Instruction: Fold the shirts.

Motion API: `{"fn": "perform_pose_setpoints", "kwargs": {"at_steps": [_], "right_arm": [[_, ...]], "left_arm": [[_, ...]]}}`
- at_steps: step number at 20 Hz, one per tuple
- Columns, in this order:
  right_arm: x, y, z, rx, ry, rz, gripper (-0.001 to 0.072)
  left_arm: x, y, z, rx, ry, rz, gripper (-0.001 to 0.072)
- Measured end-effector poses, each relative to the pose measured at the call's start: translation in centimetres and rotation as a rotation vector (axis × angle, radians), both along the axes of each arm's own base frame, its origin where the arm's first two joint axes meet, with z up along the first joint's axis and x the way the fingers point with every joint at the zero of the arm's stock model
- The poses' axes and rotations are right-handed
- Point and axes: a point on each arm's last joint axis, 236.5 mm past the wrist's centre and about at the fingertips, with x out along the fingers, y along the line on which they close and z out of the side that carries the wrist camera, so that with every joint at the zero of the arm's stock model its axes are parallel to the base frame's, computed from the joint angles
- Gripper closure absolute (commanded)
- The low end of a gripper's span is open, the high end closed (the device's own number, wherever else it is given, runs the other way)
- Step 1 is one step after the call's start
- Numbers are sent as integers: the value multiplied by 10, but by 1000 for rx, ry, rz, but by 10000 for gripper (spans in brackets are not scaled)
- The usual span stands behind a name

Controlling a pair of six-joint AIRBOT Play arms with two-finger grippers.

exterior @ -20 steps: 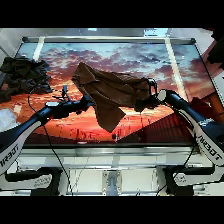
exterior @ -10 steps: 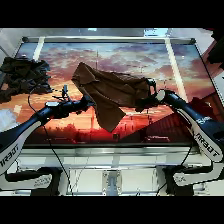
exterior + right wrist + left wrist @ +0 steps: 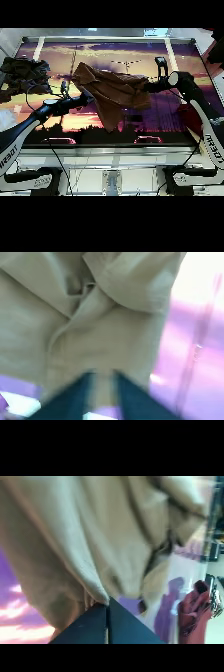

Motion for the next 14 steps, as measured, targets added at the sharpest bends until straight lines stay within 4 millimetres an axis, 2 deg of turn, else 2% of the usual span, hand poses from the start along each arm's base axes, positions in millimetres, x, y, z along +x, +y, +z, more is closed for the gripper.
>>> {"fn": "perform_pose_setpoints", "kwargs": {"at_steps": [2,4,10,14], "right_arm": [[-13,-4,-6,-21,64,12,193],[-24,2,-20,0,132,16,193],[-41,47,-65,113,265,82,192],[-49,60,-96,116,335,106,193]], "left_arm": [[8,-1,13,1,-43,-5,697],[11,-2,20,2,-67,-13,697],[8,-5,21,37,-92,-59,697],[7,-5,20,48,-95,-73,697]]}}
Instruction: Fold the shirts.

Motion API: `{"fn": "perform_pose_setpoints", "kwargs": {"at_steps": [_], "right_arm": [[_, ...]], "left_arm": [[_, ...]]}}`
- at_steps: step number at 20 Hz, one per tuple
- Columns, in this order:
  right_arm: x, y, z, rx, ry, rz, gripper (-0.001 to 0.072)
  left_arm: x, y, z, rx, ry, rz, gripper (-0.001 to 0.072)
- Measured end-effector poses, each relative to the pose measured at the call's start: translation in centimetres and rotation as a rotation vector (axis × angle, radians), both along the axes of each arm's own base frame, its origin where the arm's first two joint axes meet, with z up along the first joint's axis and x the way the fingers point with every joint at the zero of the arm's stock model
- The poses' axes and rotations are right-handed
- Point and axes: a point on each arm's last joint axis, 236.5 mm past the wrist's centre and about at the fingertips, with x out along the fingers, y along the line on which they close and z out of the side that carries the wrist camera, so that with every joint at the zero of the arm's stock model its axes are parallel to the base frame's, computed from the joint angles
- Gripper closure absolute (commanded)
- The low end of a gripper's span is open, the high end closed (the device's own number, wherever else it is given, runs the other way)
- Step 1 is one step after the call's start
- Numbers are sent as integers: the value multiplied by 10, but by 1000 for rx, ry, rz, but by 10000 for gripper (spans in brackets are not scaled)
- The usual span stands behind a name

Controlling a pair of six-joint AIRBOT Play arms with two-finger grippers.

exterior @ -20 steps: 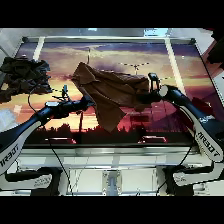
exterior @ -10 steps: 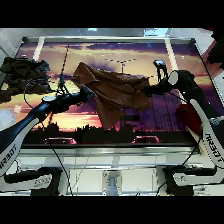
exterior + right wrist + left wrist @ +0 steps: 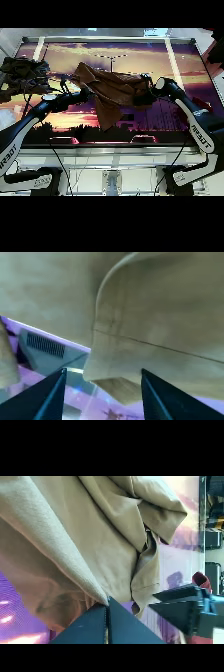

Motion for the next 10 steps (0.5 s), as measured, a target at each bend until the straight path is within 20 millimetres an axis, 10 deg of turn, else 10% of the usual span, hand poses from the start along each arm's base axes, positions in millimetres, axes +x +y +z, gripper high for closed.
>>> {"fn": "perform_pose_setpoints", "kwargs": {"at_steps": [4,8,10], "right_arm": [[-4,-1,-19,-27,32,17,244],[0,-5,-26,-51,20,23,681],[5,-6,-25,-53,1,17,680]], "left_arm": [[-2,0,-3,23,-4,-18,696],[-3,1,-5,35,-6,-25,697],[-4,1,-5,38,-6,-26,697]]}}
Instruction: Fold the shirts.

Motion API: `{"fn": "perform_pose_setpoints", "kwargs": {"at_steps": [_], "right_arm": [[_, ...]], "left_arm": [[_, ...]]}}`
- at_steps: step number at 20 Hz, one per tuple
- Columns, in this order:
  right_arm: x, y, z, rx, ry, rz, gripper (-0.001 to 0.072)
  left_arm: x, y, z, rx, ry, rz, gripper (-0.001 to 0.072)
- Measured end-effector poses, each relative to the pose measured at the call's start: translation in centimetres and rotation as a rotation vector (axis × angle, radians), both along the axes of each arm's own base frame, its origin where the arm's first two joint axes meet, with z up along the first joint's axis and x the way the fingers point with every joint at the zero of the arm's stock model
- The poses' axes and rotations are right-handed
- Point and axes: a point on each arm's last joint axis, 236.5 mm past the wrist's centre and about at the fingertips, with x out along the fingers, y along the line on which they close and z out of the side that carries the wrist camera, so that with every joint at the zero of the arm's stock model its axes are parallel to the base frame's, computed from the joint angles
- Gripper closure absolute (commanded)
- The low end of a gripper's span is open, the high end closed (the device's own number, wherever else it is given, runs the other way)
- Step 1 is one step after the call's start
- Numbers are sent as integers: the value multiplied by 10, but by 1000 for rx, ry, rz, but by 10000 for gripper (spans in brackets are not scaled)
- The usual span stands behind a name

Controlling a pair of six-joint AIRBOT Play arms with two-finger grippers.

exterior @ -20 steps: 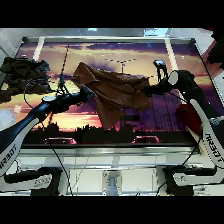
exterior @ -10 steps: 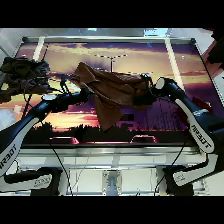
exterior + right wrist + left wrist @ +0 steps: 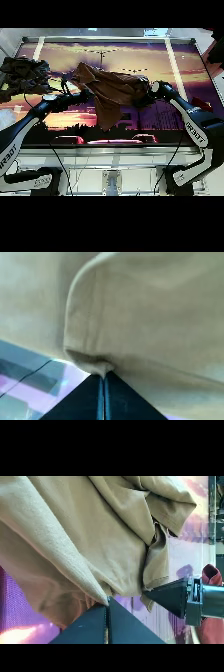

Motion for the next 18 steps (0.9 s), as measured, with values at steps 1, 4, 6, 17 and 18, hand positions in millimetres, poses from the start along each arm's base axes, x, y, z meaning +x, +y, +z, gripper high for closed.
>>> {"fn": "perform_pose_setpoints", "kwargs": {"at_steps": [1,4,6,17,18], "right_arm": [[2,0,2,-1,-8,0,681],[13,-4,19,-25,-41,21,682],[21,-15,45,-75,-85,44,684],[-45,-119,365,-351,-712,-57,686],[-61,-132,396,-372,-787,-98,687]], "left_arm": [[0,0,0,0,-1,-1,697],[6,2,10,3,-31,-1,697],[14,7,35,-9,-89,-9,698],[-80,70,368,16,-877,0,699],[-98,75,395,47,-956,30,699]]}}
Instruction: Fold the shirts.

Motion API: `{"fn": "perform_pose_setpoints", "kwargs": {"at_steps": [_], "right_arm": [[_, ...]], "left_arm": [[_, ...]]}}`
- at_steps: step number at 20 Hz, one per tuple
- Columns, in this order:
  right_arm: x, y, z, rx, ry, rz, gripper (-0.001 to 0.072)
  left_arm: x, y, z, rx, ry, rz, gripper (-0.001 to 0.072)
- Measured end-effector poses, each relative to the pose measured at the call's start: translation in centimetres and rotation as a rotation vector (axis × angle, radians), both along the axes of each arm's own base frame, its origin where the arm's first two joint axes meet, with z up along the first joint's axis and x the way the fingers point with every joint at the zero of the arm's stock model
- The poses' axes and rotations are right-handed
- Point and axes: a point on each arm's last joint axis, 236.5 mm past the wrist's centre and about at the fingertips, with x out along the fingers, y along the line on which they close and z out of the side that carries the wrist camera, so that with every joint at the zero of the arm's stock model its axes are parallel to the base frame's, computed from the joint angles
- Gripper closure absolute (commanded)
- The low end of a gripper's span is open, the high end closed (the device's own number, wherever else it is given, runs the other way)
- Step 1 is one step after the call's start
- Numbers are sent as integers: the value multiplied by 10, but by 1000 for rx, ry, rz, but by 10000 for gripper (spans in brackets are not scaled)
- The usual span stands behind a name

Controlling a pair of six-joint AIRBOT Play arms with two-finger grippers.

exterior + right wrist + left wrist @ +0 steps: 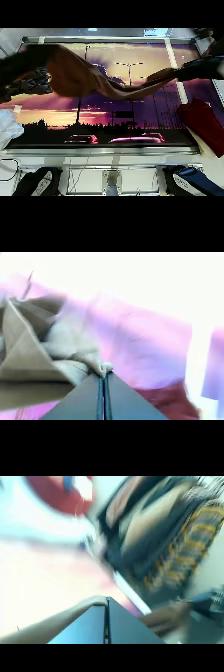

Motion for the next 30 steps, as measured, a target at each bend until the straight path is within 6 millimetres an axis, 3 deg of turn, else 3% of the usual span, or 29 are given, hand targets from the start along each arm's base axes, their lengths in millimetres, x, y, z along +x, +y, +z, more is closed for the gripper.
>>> {"fn": "perform_pose_setpoints", "kwargs": {"at_steps": [2,4,6,8,11,14,17,18,19,20,21,23,26,29,30], "right_arm": [[-36,-25,57,-15,-161,-60,687],[-59,-42,95,-24,-275,-100,687],[-65,-48,112,-29,-333,-117,686],[-49,-46,111,-37,-332,-121,687],[10,-36,76,-65,-244,-121,687],[87,-32,3,-54,-102,-141,686],[151,-31,-90,62,34,-172,680],[169,-31,-121,109,72,-187,643],[186,-29,-149,158,93,-199,448],[200,-27,-168,193,93,-203,288],[213,-25,-185,228,92,-206,287],[235,-19,-201,298,51,-208,287],[250,-27,-192,322,-21,-219,287],[234,-64,-172,227,-8,-277,287],[223,-81,-167,191,13,-311,287]], "left_arm": [[-29,13,42,26,-112,95,699],[-42,26,59,52,-134,184,699],[-34,37,49,87,-73,241,699],[-12,42,19,133,45,250,699],[38,51,-48,184,269,237,699],[99,65,-119,185,457,247,699],[153,79,-193,160,610,269,697],[167,80,-216,142,652,267,626],[179,81,-237,131,685,263,310],[189,80,-255,110,710,255,106],[198,79,-267,83,723,248,71],[215,77,-275,14,713,243,71],[237,91,-245,-65,600,271,75],[234,119,-195,-71,487,279,107],[225,130,-178,-52,454,276,204]]}}
